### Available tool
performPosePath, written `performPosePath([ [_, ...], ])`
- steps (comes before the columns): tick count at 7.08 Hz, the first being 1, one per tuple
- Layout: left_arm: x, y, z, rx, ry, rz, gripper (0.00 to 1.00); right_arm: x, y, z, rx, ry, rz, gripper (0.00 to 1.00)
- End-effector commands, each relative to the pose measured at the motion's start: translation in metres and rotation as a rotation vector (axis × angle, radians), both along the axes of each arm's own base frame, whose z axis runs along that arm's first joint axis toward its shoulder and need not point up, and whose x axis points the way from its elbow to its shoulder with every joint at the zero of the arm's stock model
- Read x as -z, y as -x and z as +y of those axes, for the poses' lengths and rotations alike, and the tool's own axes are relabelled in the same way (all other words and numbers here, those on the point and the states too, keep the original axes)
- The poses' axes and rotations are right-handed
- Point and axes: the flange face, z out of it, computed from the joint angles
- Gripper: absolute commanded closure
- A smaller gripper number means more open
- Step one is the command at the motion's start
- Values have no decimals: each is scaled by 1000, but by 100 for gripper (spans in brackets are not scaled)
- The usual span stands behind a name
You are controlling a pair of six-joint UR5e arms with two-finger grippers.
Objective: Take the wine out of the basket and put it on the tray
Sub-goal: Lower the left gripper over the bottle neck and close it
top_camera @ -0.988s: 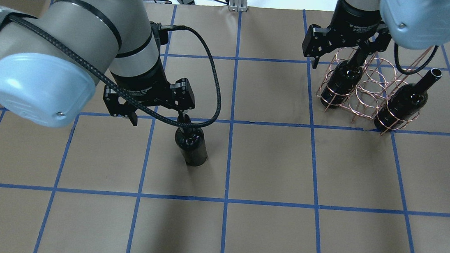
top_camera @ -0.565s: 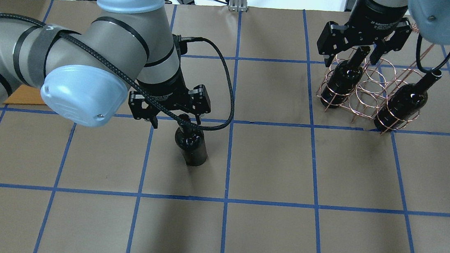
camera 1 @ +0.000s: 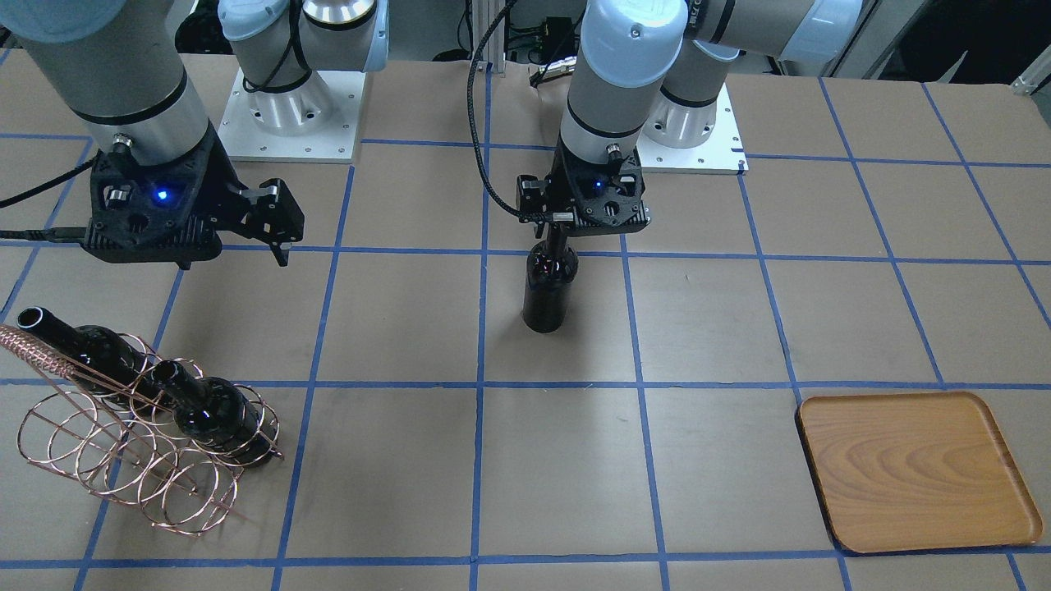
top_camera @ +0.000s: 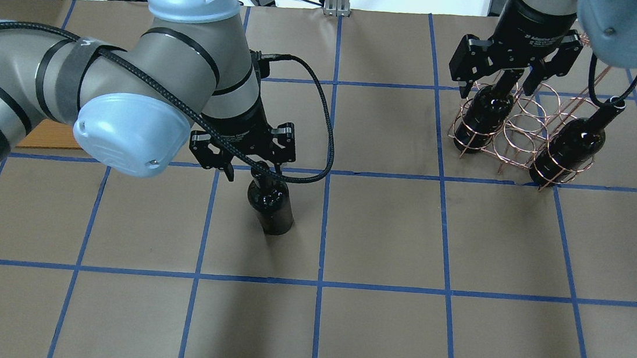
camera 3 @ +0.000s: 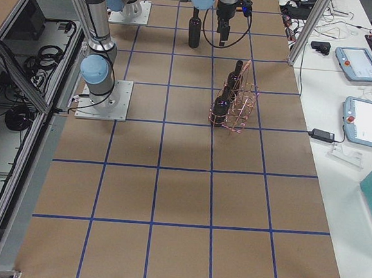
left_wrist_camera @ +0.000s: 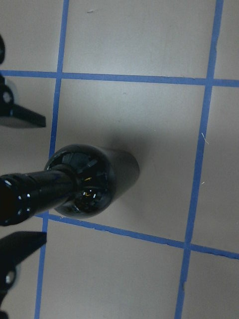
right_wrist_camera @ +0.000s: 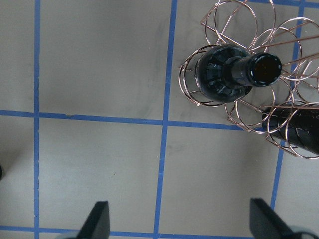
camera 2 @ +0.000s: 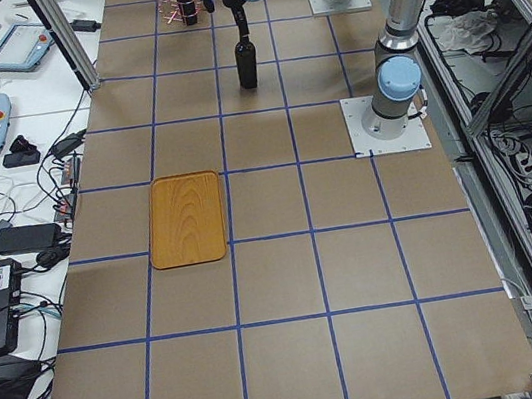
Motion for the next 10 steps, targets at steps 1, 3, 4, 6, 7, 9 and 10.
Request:
performPosePath([
  [1, 9, 1, -4, 2, -16, -1, 44, 0, 0, 0, 0, 3, 0, 0],
  [3, 10, 3, -5, 3, -17, 3, 52, 0, 2, -1, 3, 4, 0, 0],
  [4, 10, 3, -5, 6, -17, 4, 67, 0, 1, -1, 3, 5, -2, 0],
  [6, 3, 3, -5, 52, 3, 13, 100, 0, 1, -1, 4, 5, 0, 0],
  [7, -13, -3, -7, 77, 43, 18, 100, 0, 1, -1, 6, 8, 0, 0],
  [9, -40, -10, -17, 86, 104, 18, 100, 0, 1, -1, 10, 6, 0, 0],
  [10, -59, -29, -31, 48, 130, 18, 100, 1, 1, 0, 12, 3, -2, 0],
])
